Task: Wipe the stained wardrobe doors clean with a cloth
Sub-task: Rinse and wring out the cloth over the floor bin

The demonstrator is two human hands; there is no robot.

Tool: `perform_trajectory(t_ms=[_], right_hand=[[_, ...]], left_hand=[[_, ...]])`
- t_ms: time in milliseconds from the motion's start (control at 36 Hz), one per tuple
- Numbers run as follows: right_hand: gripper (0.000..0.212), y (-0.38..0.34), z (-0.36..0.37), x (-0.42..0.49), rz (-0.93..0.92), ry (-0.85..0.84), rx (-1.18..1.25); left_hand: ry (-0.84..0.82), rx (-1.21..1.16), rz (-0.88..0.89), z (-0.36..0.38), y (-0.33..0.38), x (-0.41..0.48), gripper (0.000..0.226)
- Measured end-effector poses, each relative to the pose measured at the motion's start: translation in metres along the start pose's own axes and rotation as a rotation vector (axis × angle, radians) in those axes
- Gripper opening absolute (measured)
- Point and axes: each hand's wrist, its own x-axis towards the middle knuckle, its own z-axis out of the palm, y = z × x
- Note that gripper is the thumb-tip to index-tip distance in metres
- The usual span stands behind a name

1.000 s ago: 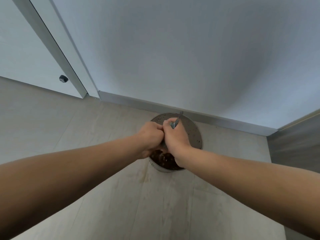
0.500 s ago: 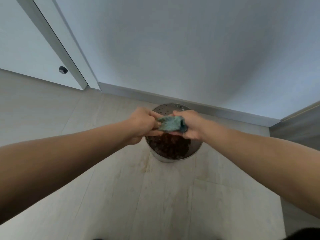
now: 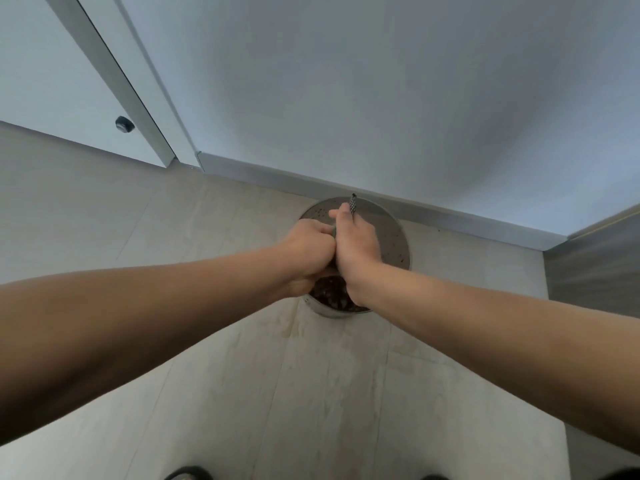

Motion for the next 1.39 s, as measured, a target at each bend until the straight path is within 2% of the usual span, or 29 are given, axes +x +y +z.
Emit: perform_trajectory(t_ms=[56, 167, 278, 361, 417, 500, 583, 611, 667, 750, 778, 833, 889, 945, 1000, 1028, 1195, 1389], right_hand=[[0.047, -0.001, -0.001, 0.006, -0.025, 0.062, -0.011], [0.049, -0.001, -0.012, 0.026, -0.018, 0.144, -0.03], [0.041, -0.003, -0.018, 0.034, 0.057, 0.002, 0.009], [0.025, -0.009, -0.022, 0.03, 0.179, -0.085, 0.067], [0.021, -0.016, -0.03, 0.025, 0.258, -0.166, 0.205], [0.026, -0.021, -0.047, 0.02, 0.359, -0.486, 0.44], [0.057, -0.023, -0.058, 0.016, 0.332, -0.713, 0.373], [0.06, -0.025, -0.06, 0.012, 0.319, -0.737, 0.327], [0.042, -0.027, -0.064, 0.006, 0.302, -0.74, 0.25], [0.028, -0.036, -0.08, 0.003, 0.274, -0.679, 0.279], [0.026, -0.04, -0.085, 0.005, 0.244, -0.619, 0.271], [0.022, -0.048, -0.094, 0.01, 0.162, -0.495, 0.211], [0.021, -0.048, -0.098, 0.015, 0.107, -0.453, 0.191], [0.024, -0.045, -0.096, 0.016, 0.075, -0.489, 0.213], [0.031, -0.042, -0.087, 0.013, 0.045, -0.549, 0.223], [0.034, -0.04, -0.082, 0.011, 0.033, -0.565, 0.221], [0.057, -0.019, -0.053, 0.012, 0.026, -0.514, 0.163], [0.053, 0.012, -0.031, 0.036, 0.012, -0.381, -0.051]], left_hand=[[-0.005, -0.013, -0.002, -0.001, 0.002, -0.002, 0.032], [-0.035, -0.095, -0.009, -0.004, 0.001, -0.004, 0.031], [-0.042, -0.086, -0.014, -0.008, 0.001, -0.007, 0.03], [0.018, 0.03, 0.04, -0.008, 0.004, -0.007, 0.034], [0.067, 0.17, 0.152, -0.01, 0.006, -0.005, 0.035], [0.134, 0.495, 0.422, -0.014, 0.01, -0.005, 0.017], [0.177, 0.803, 0.646, -0.017, 0.009, -0.004, 0.013], [0.186, 0.871, 0.697, -0.019, 0.008, -0.003, 0.013], [0.159, 0.916, 0.751, -0.023, 0.011, 0.002, 0.014], [-0.017, 0.754, 0.734, -0.037, 0.02, 0.005, 0.019], [-0.017, 0.68, 0.723, -0.042, 0.023, 0.005, 0.017], [0.124, 0.583, 0.688, -0.051, 0.023, 0.008, 0.01], [0.276, 0.661, 0.62, -0.057, 0.018, 0.017, 0.014], [0.28, 0.714, 0.433, -0.059, 0.008, 0.028, 0.029], [0.159, 0.678, 0.206, -0.057, -0.006, 0.036, 0.044], [0.112, 0.654, 0.148, -0.055, -0.013, 0.038, 0.045], [0.198, 0.499, 0.159, -0.046, -0.025, 0.045, 0.06], [0.232, 0.46, 0.164, -0.043, -0.026, 0.049, 0.065]])
